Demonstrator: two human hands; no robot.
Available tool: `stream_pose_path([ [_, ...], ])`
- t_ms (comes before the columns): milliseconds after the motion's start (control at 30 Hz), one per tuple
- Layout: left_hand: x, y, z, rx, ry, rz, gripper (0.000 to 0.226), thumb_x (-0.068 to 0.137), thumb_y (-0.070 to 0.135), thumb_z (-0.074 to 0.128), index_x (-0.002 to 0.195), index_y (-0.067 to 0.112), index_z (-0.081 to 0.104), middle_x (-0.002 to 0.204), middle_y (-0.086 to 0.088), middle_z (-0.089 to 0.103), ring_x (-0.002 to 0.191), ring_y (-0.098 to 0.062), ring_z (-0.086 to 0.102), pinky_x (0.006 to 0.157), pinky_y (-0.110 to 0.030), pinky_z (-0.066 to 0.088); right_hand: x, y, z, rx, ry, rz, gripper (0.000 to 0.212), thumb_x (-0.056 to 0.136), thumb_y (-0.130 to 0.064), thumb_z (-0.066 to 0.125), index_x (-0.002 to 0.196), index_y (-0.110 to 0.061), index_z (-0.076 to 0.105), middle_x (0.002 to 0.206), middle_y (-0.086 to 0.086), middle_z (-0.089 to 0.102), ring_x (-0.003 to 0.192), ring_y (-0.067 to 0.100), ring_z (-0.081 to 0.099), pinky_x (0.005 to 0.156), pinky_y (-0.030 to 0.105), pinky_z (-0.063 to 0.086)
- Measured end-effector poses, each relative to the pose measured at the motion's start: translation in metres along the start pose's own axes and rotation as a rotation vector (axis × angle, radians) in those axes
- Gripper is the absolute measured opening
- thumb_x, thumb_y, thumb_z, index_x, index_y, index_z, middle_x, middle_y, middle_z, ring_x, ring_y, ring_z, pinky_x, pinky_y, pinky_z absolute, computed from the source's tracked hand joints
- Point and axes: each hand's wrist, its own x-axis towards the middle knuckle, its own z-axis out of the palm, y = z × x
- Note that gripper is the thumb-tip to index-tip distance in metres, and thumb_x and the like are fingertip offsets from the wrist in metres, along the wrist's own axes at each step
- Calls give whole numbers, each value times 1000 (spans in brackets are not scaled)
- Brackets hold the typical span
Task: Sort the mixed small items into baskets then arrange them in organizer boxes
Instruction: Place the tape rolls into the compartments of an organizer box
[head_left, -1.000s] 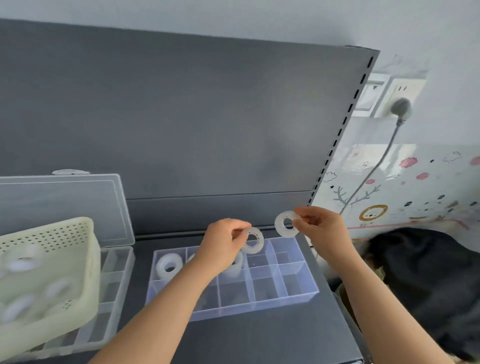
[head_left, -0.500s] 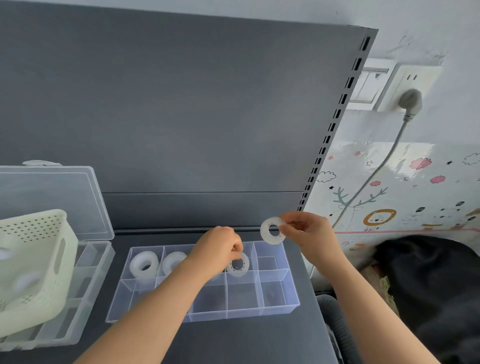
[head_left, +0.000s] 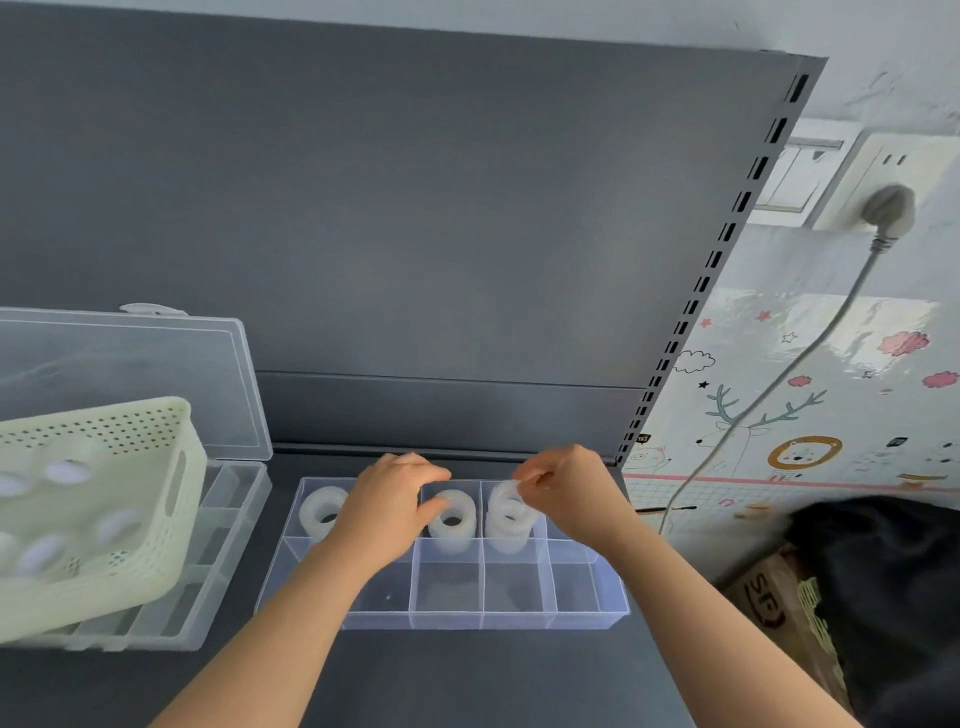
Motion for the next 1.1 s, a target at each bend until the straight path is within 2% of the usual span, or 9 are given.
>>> stream_pose_path([
  [100, -2, 1, 1, -6, 0, -17, 38, 93, 37, 55, 130, 28, 55, 129, 8, 56, 118, -14, 48, 96, -29, 39, 3, -3, 5, -129, -32, 2, 22, 81, -4, 57, 87, -16, 76, 82, 3, 73, 76, 22, 67, 72, 32, 57],
  [167, -3, 3, 1, -6, 2, -22, 39, 94, 37, 53, 132, 28, 53, 130, 8, 55, 119, -14, 47, 97, -28, 39, 3, -3, 8, -200, -20, -21, 22, 82, -7, 58, 90, -18, 75, 86, 3, 73, 78, 23, 66, 74, 36, 56],
  [300, -10, 4, -4, -24, 17, -19, 42, 95, 36, 50, 135, 23, 50, 136, 7, 51, 123, -13, 46, 99, -27, 38, 0, -8, 11, -284, 9, -78, 17, 87, -17, 60, 97, -18, 74, 104, -2, 68, 85, 19, 64, 78, 34, 55],
  [533, -46, -24, -57, -45, 192, -53, 41, 95, 37, 50, 134, 22, 52, 133, 8, 52, 123, -11, 46, 100, -25, 38, -1, -68, 26, -212, 92, -298, 15, 88, -13, 60, 96, -11, 72, 99, 4, 71, 85, 24, 66, 74, 37, 54],
  [633, -74, -58, -95, -35, 293, -107, 37, 93, 37, 55, 125, 21, 60, 124, 6, 60, 113, -14, 54, 93, -25, 41, 3, -115, 46, -122, 67, -379, 19, 90, -15, 60, 106, -15, 71, 106, -3, 70, 89, 18, 67, 78, 29, 53],
  [733, -102, -111, -132, 4, 365, -191, 34, 91, 33, 58, 122, 20, 64, 123, 3, 62, 115, -18, 54, 98, -31, 41, 9, -164, 76, -9, 21, -458, 21, 89, -13, 62, 108, -14, 72, 108, -1, 71, 95, 13, 67, 87, 25, 52],
  [867, -131, -192, -170, 26, 401, -330, 36, 89, 30, 62, 123, 20, 62, 125, 0, 62, 115, -20, 56, 102, -37, 43, 22, -226, 126, 43, -78, -532, 22, 89, -13, 62, 109, -15, 72, 109, -1, 71, 96, 14, 66, 90, 28, 52],
  [967, -138, -244, -188, 46, 387, -372, 38, 86, 24, 67, 123, 15, 63, 123, -3, 64, 113, -22, 58, 99, -34, 42, 35, -263, 164, 20, -148, -541, 25, 91, -17, 62, 114, -16, 69, 117, -1, 68, 101, 16, 64, 94, 29, 49],
  [1100, -129, -289, -196, 88, 287, -361, 42, 85, 27, 69, 125, 18, 62, 123, -3, 64, 114, -22, 57, 97, -30, 40, 50, -295, 208, -42, -209, -496, 28, 92, -18, 61, 119, -16, 66, 125, -1, 64, 108, 15, 61, 96, 22, 45],
])
